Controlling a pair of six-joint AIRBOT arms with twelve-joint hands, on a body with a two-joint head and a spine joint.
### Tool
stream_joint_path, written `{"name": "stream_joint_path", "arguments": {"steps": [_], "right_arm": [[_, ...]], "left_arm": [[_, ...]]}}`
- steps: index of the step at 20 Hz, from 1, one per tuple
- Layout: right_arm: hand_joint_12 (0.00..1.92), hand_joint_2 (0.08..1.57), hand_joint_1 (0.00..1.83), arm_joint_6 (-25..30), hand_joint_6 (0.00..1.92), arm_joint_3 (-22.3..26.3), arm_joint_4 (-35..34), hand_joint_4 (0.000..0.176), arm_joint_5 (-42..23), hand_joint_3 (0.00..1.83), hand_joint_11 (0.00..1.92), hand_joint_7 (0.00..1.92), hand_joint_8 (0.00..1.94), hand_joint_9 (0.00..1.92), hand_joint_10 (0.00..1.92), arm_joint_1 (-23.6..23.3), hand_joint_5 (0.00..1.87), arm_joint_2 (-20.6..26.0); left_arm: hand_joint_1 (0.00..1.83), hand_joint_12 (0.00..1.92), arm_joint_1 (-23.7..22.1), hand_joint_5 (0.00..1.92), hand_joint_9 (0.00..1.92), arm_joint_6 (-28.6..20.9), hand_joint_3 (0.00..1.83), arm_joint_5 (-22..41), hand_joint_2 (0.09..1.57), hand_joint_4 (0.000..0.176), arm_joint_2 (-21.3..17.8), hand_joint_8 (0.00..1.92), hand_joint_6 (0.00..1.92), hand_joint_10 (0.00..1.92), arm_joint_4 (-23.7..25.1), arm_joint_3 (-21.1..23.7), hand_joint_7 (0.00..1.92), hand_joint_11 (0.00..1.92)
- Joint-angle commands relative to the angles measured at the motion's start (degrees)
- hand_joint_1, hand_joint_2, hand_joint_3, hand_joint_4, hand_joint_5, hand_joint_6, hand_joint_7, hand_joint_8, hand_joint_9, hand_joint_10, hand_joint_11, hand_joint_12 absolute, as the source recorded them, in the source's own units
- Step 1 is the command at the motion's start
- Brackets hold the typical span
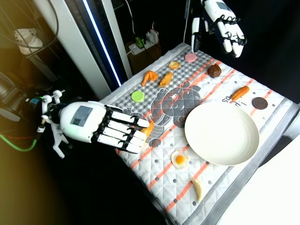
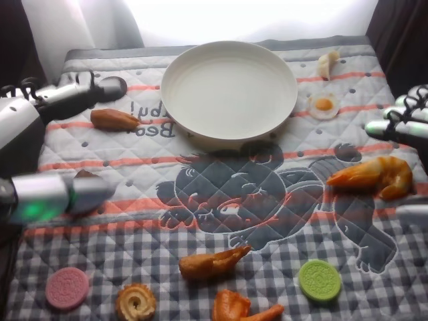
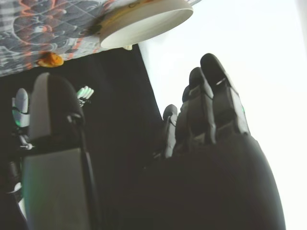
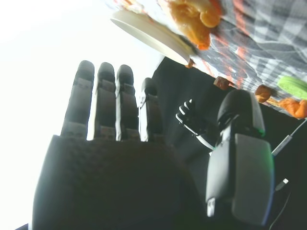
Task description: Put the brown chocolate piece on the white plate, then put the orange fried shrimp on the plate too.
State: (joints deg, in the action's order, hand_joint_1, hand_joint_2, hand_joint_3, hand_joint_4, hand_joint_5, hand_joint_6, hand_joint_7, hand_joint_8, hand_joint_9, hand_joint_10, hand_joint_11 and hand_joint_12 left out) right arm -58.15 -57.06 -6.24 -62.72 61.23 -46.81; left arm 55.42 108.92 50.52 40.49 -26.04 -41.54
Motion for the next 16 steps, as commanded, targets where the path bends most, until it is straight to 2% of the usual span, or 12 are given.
{"name": "stream_joint_path", "arguments": {"steps": [1, 2, 3, 4, 5, 6, 7, 9, 10, 11, 12, 16], "right_arm": [[0.23, 1.2, 0.25, 0.3, 0.0, -0.3, -0.8, 0.085, -6.8, 0.0, 0.2, 0.39, 0.0, 0.33, 0.01, -0.8, 0.36, 0.1], [0.22, 1.19, 0.27, 0.4, 0.0, -0.4, -0.8, 0.088, -6.8, 0.0, 0.2, 0.38, 0.0, 0.33, 0.0, -0.8, 0.36, -0.1], [0.2, 1.19, 0.32, 0.6, 0.0, -0.5, -0.8, 0.078, -6.8, 0.0, 0.18, 0.38, 0.0, 0.32, 0.0, -0.8, 0.36, -0.2], [0.19, 1.18, 0.31, 0.8, 0.0, -0.6, -0.8, 0.085, -6.8, 0.0, 0.17, 0.38, 0.0, 0.3, 0.0, -0.8, 0.36, -0.3], [0.19, 1.19, 0.29, 1.0, 0.0, -0.7, -0.8, 0.079, -6.8, 0.0, 0.18, 0.38, 0.0, 0.3, 0.0, -0.8, 0.35, -0.3], [0.19, 1.19, 0.27, 1.1, 0.0, -0.7, -0.8, 0.075, -6.8, 0.0, 0.19, 0.39, 0.0, 0.31, 0.0, -0.8, 0.35, -0.3], [0.19, 1.18, 0.29, 1.1, 0.0, -0.7, -0.8, 0.076, -6.8, 0.0, 0.19, 0.39, 0.0, 0.32, 0.0, -0.8, 0.36, -0.3], [0.19, 1.18, 0.31, 1.2, 0.01, -0.7, -0.8, 0.082, -6.8, 0.0, 0.23, 0.4, 0.0, 0.34, 0.01, -0.8, 0.37, -0.3], [0.17, 1.19, 0.32, 1.3, 0.0, -0.7, -0.8, 0.075, -6.8, 0.0, 0.27, 0.42, 0.0, 0.37, 0.0, -0.7, 0.38, -0.3], [0.16, 1.19, 0.32, 1.5, 0.0, -0.8, -0.8, 0.078, -6.8, 0.0, 0.28, 0.41, 0.0, 0.36, 0.0, -0.7, 0.37, -0.3], [0.15, 1.19, 0.31, 1.6, 0.0, -0.8, -0.8, 0.089, -6.8, 0.0, 0.28, 0.4, 0.0, 0.36, 0.0, -0.6, 0.36, -0.3], [0.12, 1.19, 0.34, 2.1, 0.0, -1.0, -0.8, 0.092, -6.8, 0.0, 0.29, 0.43, 0.01, 0.37, 0.0, -0.4, 0.37, -0.3]], "left_arm": [[0.17, 0.76, -0.3, 0.36, 0.46, -1.3, 0.0, 7.1, 1.15, 0.176, 0.1, 0.0, 0.0, 0.01, 1.8, -0.2, 0.44, 0.0], [0.18, 0.8, -0.1, 0.37, 0.48, -2.7, 0.0, 7.5, 1.14, 0.176, 0.2, 0.0, 0.0, 0.01, 1.8, -0.4, 0.46, 0.0], [0.23, 0.81, 0.0, 0.39, 0.5, -3.9, 0.0, 7.7, 1.13, 0.176, 0.4, 0.0, 0.01, 0.01, 1.8, -0.8, 0.47, 0.0], [0.24, 0.81, 0.0, 0.39, 0.49, -4.2, 0.0, 7.5, 1.12, 0.17, 0.6, 0.0, 0.01, 0.0, 1.6, -1.1, 0.47, 0.0], [0.3, 0.81, 0.0, 0.39, 0.47, -4.1, 0.0, 7.0, 1.11, 0.166, 0.8, 0.0, 0.0, 0.0, 1.3, -1.4, 0.45, 0.0], [0.35, 0.77, 0.0, 0.37, 0.43, -4.1, 0.0, 6.1, 1.09, 0.174, 0.9, 0.0, 0.0, 0.0, 0.7, -1.9, 0.43, 0.0], [0.55, 0.66, 0.1, 0.35, 0.37, -4.1, 0.0, 4.7, 1.01, 0.176, 1.2, 0.0, 0.0, 0.0, -0.5, -2.8, 0.39, 0.0], [0.64, 0.67, 0.2, 0.31, 0.36, -4.1, 0.0, 3.1, 0.96, 0.176, 1.6, 0.0, 0.0, 0.0, -2.2, -3.7, 0.37, 0.0], [0.67, 0.69, 0.4, 0.31, 0.36, -4.1, 0.0, 2.3, 0.93, 0.176, 1.7, 0.0, 0.0, 0.0, -3.2, -4.2, 0.36, 0.0], [0.7, 0.71, 0.8, 0.28, 0.34, -3.9, 0.0, 1.8, 0.9, 0.176, 1.9, 0.0, 0.0, 0.0, -4.2, -4.6, 0.35, 0.0], [0.77, 0.73, 1.1, 0.29, 0.35, -3.2, 0.0, 1.7, 0.87, 0.176, 2.0, 0.0, 0.0, 0.0, -5.1, -4.7, 0.35, 0.0], [0.81, 0.88, 0.3, 0.34, 0.44, 7.6, 0.0, 0.8, 0.85, 0.176, 4.1, 0.01, 0.0, 0.01, -9.7, -4.9, 0.43, 0.0]]}}
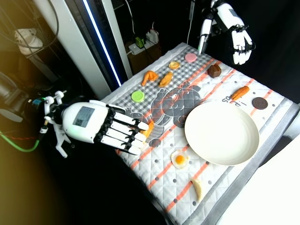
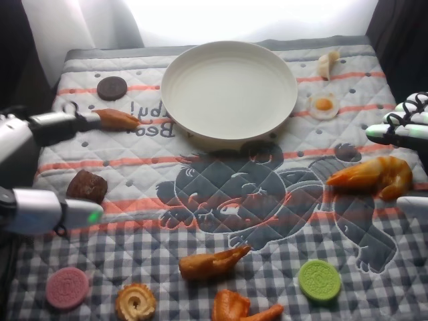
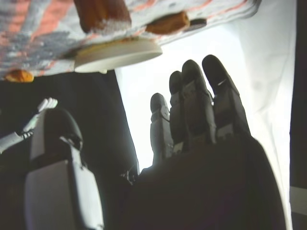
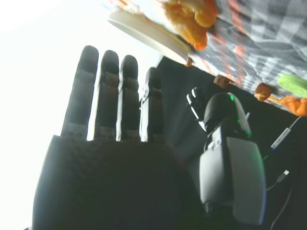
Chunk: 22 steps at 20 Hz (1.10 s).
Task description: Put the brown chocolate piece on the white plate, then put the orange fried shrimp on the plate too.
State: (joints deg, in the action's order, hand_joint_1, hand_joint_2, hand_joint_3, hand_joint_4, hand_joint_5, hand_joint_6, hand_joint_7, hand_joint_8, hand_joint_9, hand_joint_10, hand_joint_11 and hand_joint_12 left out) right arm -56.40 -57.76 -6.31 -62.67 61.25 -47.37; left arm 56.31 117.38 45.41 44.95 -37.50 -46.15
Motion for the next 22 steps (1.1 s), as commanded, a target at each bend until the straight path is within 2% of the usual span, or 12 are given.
{"name": "stream_joint_path", "arguments": {"steps": [1, 5, 7, 9, 12, 13, 15, 16, 17, 18, 19, 22], "right_arm": [[0.11, 1.18, 0.35, 0.5, 0.0, -0.3, -0.7, 0.088, -6.8, 0.0, 0.28, 0.43, 0.01, 0.37, 0.0, -0.4, 0.37, 0.3], [0.1, 1.19, 0.31, 0.9, 0.0, -0.4, -0.7, 0.083, -6.8, 0.0, 0.31, 0.46, 0.01, 0.39, 0.0, -0.2, 0.37, 0.3], [0.09, 1.18, 0.36, 1.1, 0.0, -0.4, -0.7, 0.068, -6.8, 0.0, 0.3, 0.46, 0.01, 0.39, 0.01, -0.1, 0.37, 0.3], [0.08, 1.19, 0.33, 1.2, 0.0, -0.4, -0.7, 0.074, -6.8, 0.0, 0.29, 0.47, 0.01, 0.38, 0.0, -0.1, 0.36, 0.3], [0.08, 1.19, 0.31, 1.4, 0.0, -0.4, -0.7, 0.077, -6.8, 0.0, 0.3, 0.45, 0.0, 0.37, 0.0, 0.1, 0.35, 0.2], [0.09, 1.18, 0.29, 1.5, 0.0, -0.4, -0.7, 0.066, -6.8, 0.0, 0.31, 0.45, 0.0, 0.38, 0.0, 0.1, 0.35, 0.2], [0.09, 1.17, 0.28, 1.5, 0.0, -0.4, -0.7, 0.065, -6.8, 0.0, 0.31, 0.44, 0.0, 0.37, 0.0, 0.2, 0.35, 0.2], [0.09, 1.18, 0.28, 1.5, 0.0, -0.4, -0.7, 0.06, -6.8, 0.0, 0.32, 0.44, 0.0, 0.38, 0.01, 0.3, 0.35, 0.2], [0.09, 1.18, 0.28, 1.6, 0.0, -0.4, -0.7, 0.074, -6.8, 0.0, 0.33, 0.46, 0.01, 0.39, 0.01, 0.4, 0.35, 0.2], [0.09, 1.18, 0.3, 1.7, 0.0, -0.4, -0.8, 0.073, -6.8, 0.0, 0.33, 0.47, 0.01, 0.4, 0.01, 0.4, 0.36, 0.2], [0.08, 1.19, 0.33, 1.7, 0.0, -0.4, -0.8, 0.064, -6.8, 0.0, 0.3, 0.45, 0.0, 0.37, 0.0, 0.4, 0.36, 0.2], [0.07, 1.19, 0.3, 1.7, 0.0, -0.4, -0.8, 0.066, -6.8, 0.0, 0.3, 0.42, 0.0, 0.37, 0.0, 0.5, 0.36, 0.2]], "left_arm": [[0.82, 0.9, -1.2, 0.39, 0.53, 2.1, 0.0, 5.4, 0.85, 0.176, 0.5, 0.01, 0.0, 0.02, 0.5, -0.5, 0.52, 0.0], [0.86, 0.86, -1.9, 0.54, 0.74, 6.2, 0.0, 4.0, 0.87, 0.133, 2.2, 0.01, 0.01, 0.02, -2.0, -1.6, 0.81, 0.06], [0.91, 0.84, -1.9, 0.58, 0.82, 6.2, 0.0, 3.1, 0.87, 0.126, 2.5, 0.01, 0.0, 0.02, -2.7, -2.3, 0.87, 0.07], [0.95, 0.83, -2.2, 0.64, 0.94, 6.2, 0.0, 2.0, 0.87, 0.106, 2.8, 0.02, 0.01, 0.05, -2.9, -2.9, 0.96, 0.11], [1.06, 0.82, -2.9, 0.67, 0.93, 6.2, 0.01, -0.1, 0.91, 0.108, 3.8, 0.01, 0.01, 0.03, -3.7, -4.4, 0.96, 0.1], [1.11, 0.83, -2.9, 0.73, 0.99, 6.2, 0.0, -0.4, 0.91, 0.075, 4.2, 0.01, 0.01, 0.04, -4.3, -4.9, 0.98, 0.1], [1.09, 0.82, -2.9, 0.72, 1.0, 6.2, 0.01, -0.5, 0.92, 0.089, 4.4, 0.0, 0.0, 0.05, -4.6, -5.0, 0.98, 0.1], [1.11, 0.86, -2.9, 0.76, 1.01, 6.2, 0.0, -0.7, 0.92, 0.069, 4.6, 0.01, 0.0, 0.04, -4.6, -5.1, 1.0, 0.08], [1.13, 0.89, -2.9, 0.91, 1.04, 6.2, 0.0, -0.8, 0.91, 0.014, 4.8, 0.02, 0.01, 0.05, -4.6, -5.2, 1.09, 0.11], [1.25, 0.91, -3.1, 1.29, 1.06, 6.2, 0.01, -0.9, 0.99, 0.0, 5.0, 0.58, 0.02, 0.05, -4.7, -5.4, 1.21, 0.11], [1.27, 1.01, -3.3, 1.37, 1.08, 6.2, 0.0, -1.0, 1.03, 0.0, 5.3, 0.92, 0.01, 0.06, -4.9, -5.6, 1.12, 0.08], [1.28, 1.12, -3.9, 1.38, 1.12, 6.2, 0.0, -1.3, 1.04, 0.0, 5.8, 0.99, 0.01, 0.1, -4.8, -5.9, 1.12, 0.08]]}}
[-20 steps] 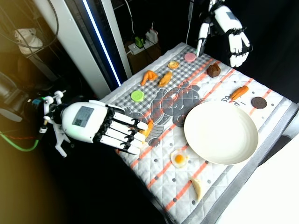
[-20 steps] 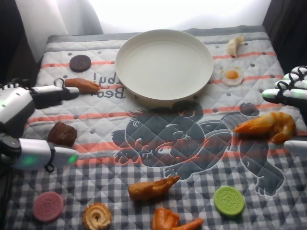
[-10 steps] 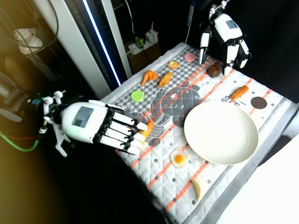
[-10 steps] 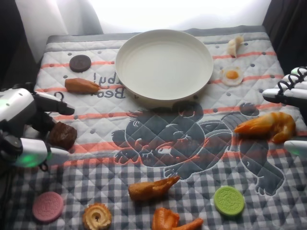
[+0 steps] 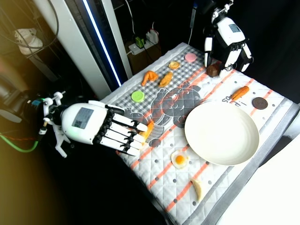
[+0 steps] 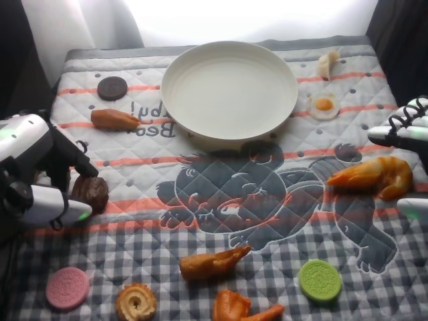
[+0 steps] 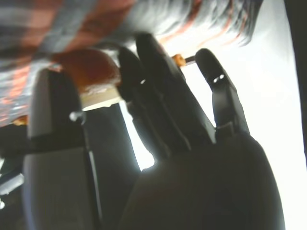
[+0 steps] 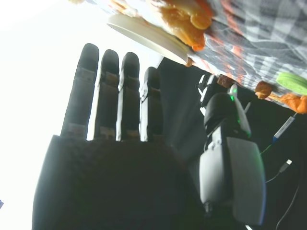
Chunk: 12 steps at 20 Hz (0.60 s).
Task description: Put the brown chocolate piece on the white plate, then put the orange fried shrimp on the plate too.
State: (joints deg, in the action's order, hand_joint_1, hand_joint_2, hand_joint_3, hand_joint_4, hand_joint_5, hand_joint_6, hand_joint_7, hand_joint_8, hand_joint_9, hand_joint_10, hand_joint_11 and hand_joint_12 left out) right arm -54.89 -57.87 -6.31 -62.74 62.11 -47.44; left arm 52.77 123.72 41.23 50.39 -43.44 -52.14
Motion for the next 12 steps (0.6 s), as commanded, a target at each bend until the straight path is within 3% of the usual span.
{"name": "stream_joint_path", "arguments": {"steps": [1, 5, 6, 7, 8, 9, 10, 12], "right_arm": [[0.07, 1.18, 0.3, 0.4, 0.0, -0.3, -0.8, 0.064, -6.8, 0.0, 0.31, 0.44, 0.01, 0.38, 0.01, -0.2, 0.36, 0.2], [0.06, 1.2, 0.3, 0.5, 0.0, -0.4, -0.8, 0.065, -6.8, 0.01, 0.3, 0.43, 0.0, 0.38, 0.01, -0.1, 0.35, 0.2], [0.05, 1.21, 0.31, 0.5, 0.0, -0.4, -0.8, 0.057, -6.8, 0.01, 0.29, 0.43, 0.0, 0.37, 0.0, -0.1, 0.35, 0.2], [0.05, 1.21, 0.3, 0.5, 0.0, -0.4, -0.8, 0.067, -6.8, 0.0, 0.29, 0.43, 0.0, 0.37, 0.0, -0.1, 0.35, 0.2], [0.05, 1.21, 0.3, 0.5, 0.0, -0.4, -0.8, 0.067, -6.8, 0.0, 0.29, 0.43, 0.0, 0.37, 0.0, -0.1, 0.35, 0.2], [0.05, 1.21, 0.28, 0.5, 0.0, -0.4, -0.8, 0.064, -6.8, 0.01, 0.3, 0.43, 0.0, 0.37, 0.0, -0.2, 0.35, 0.2], [0.06, 1.22, 0.25, 0.5, 0.0, -0.5, -0.8, 0.066, -6.8, 0.0, 0.32, 0.44, 0.0, 0.38, 0.0, -0.2, 0.35, 0.1], [0.06, 1.21, 0.26, 0.5, 0.0, -0.6, -0.8, 0.062, -6.8, 0.0, 0.32, 0.44, 0.0, 0.38, 0.0, -0.2, 0.34, 0.0]], "left_arm": [[1.29, 1.14, -0.8, 1.38, 1.17, -0.1, 0.0, 2.9, 1.03, 0.0, 0.4, 0.94, 0.01, 0.13, 1.5, 0.1, 1.14, 0.1], [1.29, 1.02, -2.9, 1.38, 1.13, -0.2, 0.0, 3.7, 1.04, 0.0, -1.5, 1.01, 0.01, 0.14, 4.5, 1.2, 1.11, 0.12], [1.29, 0.95, -4.0, 1.37, 1.13, -0.2, 0.0, 4.1, 1.04, 0.0, -2.2, 1.01, 0.01, 0.17, 6.0, 1.5, 1.11, 0.14], [1.29, 1.1, -5.5, 1.36, 1.03, -0.2, 0.0, 4.1, 1.05, 0.0, -2.6, 1.05, 0.0, 0.61, 7.1, 1.3, 1.09, 0.17], [1.29, 1.1, -5.9, 1.36, 1.03, -0.2, 0.0, 4.1, 1.05, 0.0, -2.6, 1.05, 0.0, 0.61, 7.4, 1.2, 1.09, 0.17], [1.28, 1.22, -8.0, 1.35, 0.92, -0.2, 0.0, 3.7, 1.06, 0.0, -2.4, 1.1, 0.01, 0.89, 8.3, 0.4, 1.07, 0.1], [1.29, 1.24, -10.2, 1.35, 0.88, -0.2, 0.0, 2.8, 1.05, 0.0, -1.7, 1.08, 0.01, 0.93, 9.1, -0.7, 1.08, 0.09], [1.29, 1.13, -14.3, 1.37, 0.94, -0.2, 0.0, 0.4, 1.03, 0.0, 0.5, 0.91, 0.03, 0.77, 10.7, -3.1, 1.16, 0.15]]}}
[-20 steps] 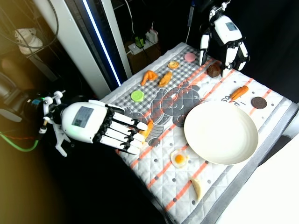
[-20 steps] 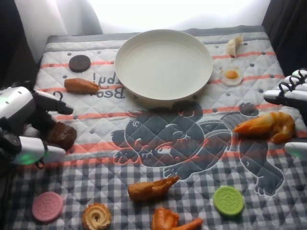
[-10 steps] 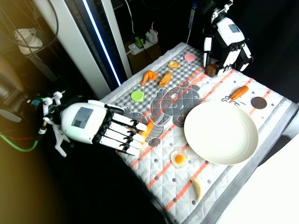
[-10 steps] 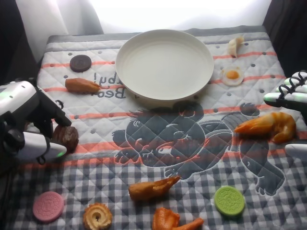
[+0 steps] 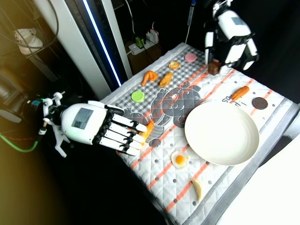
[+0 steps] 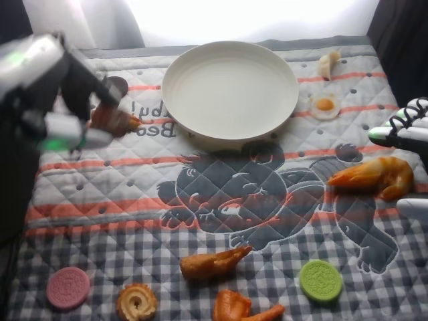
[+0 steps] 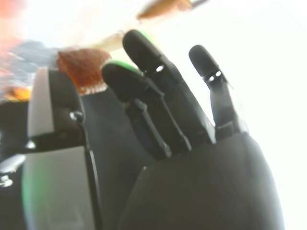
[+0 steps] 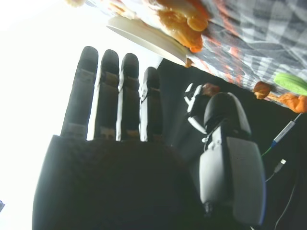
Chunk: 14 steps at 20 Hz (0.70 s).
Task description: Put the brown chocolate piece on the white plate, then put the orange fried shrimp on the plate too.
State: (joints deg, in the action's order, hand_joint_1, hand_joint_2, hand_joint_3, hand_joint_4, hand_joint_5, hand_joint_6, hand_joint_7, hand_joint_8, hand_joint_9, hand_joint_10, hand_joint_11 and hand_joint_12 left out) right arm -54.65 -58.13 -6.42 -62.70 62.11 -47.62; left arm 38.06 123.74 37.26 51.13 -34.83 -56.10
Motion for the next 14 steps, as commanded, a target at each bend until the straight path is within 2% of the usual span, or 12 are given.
{"name": "stream_joint_path", "arguments": {"steps": [1, 3, 5, 6, 7, 8, 9, 10, 11, 12, 13, 14], "right_arm": [[0.06, 1.21, 0.27, 0.2, 0.0, -0.4, -0.7, 0.061, -6.8, 0.0, 0.33, 0.46, 0.01, 0.39, 0.01, -0.2, 0.36, 0.1], [0.05, 1.22, 0.29, 0.2, 0.0, -0.5, -0.7, 0.065, -6.8, 0.0, 0.31, 0.46, 0.0, 0.36, 0.0, -0.6, 0.35, 0.1], [0.05, 1.22, 0.29, 0.2, 0.0, -1.0, -0.7, 0.064, -6.8, 0.0, 0.32, 0.45, 0.0, 0.36, 0.0, -1.3, 0.35, -0.4], [0.05, 1.22, 0.33, 0.2, 0.01, -1.3, -0.6, 0.053, -6.8, 0.0, 0.32, 0.46, 0.0, 0.36, 0.0, -1.8, 0.37, -0.8], [0.04, 1.21, 0.32, 0.2, 0.0, -1.5, -0.5, 0.053, -6.8, 0.0, 0.32, 0.47, 0.01, 0.37, 0.0, -2.4, 0.37, -1.3], [0.04, 1.21, 0.33, 0.2, 0.01, -1.8, -0.4, 0.05, -6.8, 0.0, 0.31, 0.5, 0.01, 0.38, 0.01, -2.7, 0.38, -1.7], [0.04, 1.22, 0.33, 0.2, 0.0, -1.9, -0.2, 0.048, -6.8, 0.0, 0.31, 0.5, 0.01, 0.38, 0.0, -3.0, 0.37, -2.0], [0.04, 1.23, 0.3, 0.3, 0.0, -2.0, -0.1, 0.048, -6.7, 0.0, 0.31, 0.51, 0.01, 0.38, 0.0, -3.3, 0.38, -2.2], [0.04, 1.23, 0.3, 0.3, 0.0, -2.1, 0.0, 0.048, -6.6, 0.0, 0.31, 0.51, 0.01, 0.38, 0.0, -3.4, 0.38, -2.3], [0.04, 1.23, 0.3, 0.3, 0.0, -2.2, 0.0, 0.04, -6.5, 0.0, 0.31, 0.51, 0.01, 0.38, 0.0, -3.6, 0.38, -2.6], [0.07, 1.23, 0.36, 0.3, 0.0, -2.4, 0.0, 0.039, -6.2, 0.0, 0.37, 0.49, 0.0, 0.42, 0.01, -3.8, 0.38, -2.9], [0.07, 1.23, 0.36, 0.6, 0.0, -2.6, 0.1, 0.039, -5.9, 0.0, 0.37, 0.49, 0.0, 0.42, 0.01, -3.9, 0.38, -3.2]], "left_arm": [[1.28, 1.14, -2.3, 1.38, 0.99, -0.2, 0.01, 2.4, 1.0, 0.0, 1.6, 0.65, 0.08, 0.57, 2.9, -0.9, 1.27, 0.16], [1.3, 1.15, -8.6, 1.36, 1.08, -0.2, 0.0, -2.6, 1.0, 0.0, 6.1, 0.65, 0.07, 0.48, 4.4, -5.2, 1.29, 0.21], [1.3, 1.22, -11.4, 1.37, 1.09, -0.2, 0.0, -5.5, 1.0, 0.0, 10.0, 0.65, 0.06, 0.45, 4.1, -8.9, 1.29, 0.24], [1.3, 1.32, -12.3, 1.38, 1.08, -0.2, 0.0, -6.7, 1.0, 0.0, 11.7, 0.73, 0.03, 0.55, 3.6, -10.8, 1.25, 0.24], [1.29, 1.36, -13.0, 1.37, 0.97, -0.2, 0.0, -8.2, 1.03, 0.0, 13.4, 0.94, 0.01, 0.81, 2.9, -12.5, 1.15, 0.2], [1.29, 1.32, -13.4, 1.37, 0.89, -0.2, 0.0, -9.7, 1.04, 0.0, 15.0, 0.98, 0.01, 0.93, 1.9, -14.4, 1.13, 0.17], [1.29, 1.19, -13.4, 1.35, 0.82, -0.2, 0.0, -10.6, 1.03, 0.0, 16.0, 0.87, 0.05, 0.8, 1.2, -15.6, 1.18, 0.16], [0.98, 1.22, -13.4, 0.71, 0.74, -0.2, 0.0, -11.1, 0.95, 0.064, 16.7, 0.14, 0.0, 0.36, 0.5, -16.4, 0.93, 0.04], [0.98, 1.22, -13.3, 0.71, 0.74, -0.2, 0.0, -11.0, 0.95, 0.064, 16.9, 0.14, 0.0, 0.36, 0.0, -16.6, 0.93, 0.04], [0.91, 1.14, -13.1, 0.32, 0.63, -0.2, 0.0, -10.8, 0.89, 0.154, 17.0, 0.03, 0.0, 0.14, -0.3, -16.6, 0.65, 0.01], [0.81, 0.98, -12.9, 0.02, 0.41, -0.2, 0.0, -10.4, 0.88, 0.175, 16.9, 0.0, 0.0, 0.01, -0.8, -16.5, 0.32, 0.0], [0.81, 0.98, -12.3, 0.02, 0.41, -0.2, 0.0, -9.5, 0.88, 0.175, 16.7, 0.0, 0.0, 0.01, -1.2, -16.0, 0.32, 0.0]]}}
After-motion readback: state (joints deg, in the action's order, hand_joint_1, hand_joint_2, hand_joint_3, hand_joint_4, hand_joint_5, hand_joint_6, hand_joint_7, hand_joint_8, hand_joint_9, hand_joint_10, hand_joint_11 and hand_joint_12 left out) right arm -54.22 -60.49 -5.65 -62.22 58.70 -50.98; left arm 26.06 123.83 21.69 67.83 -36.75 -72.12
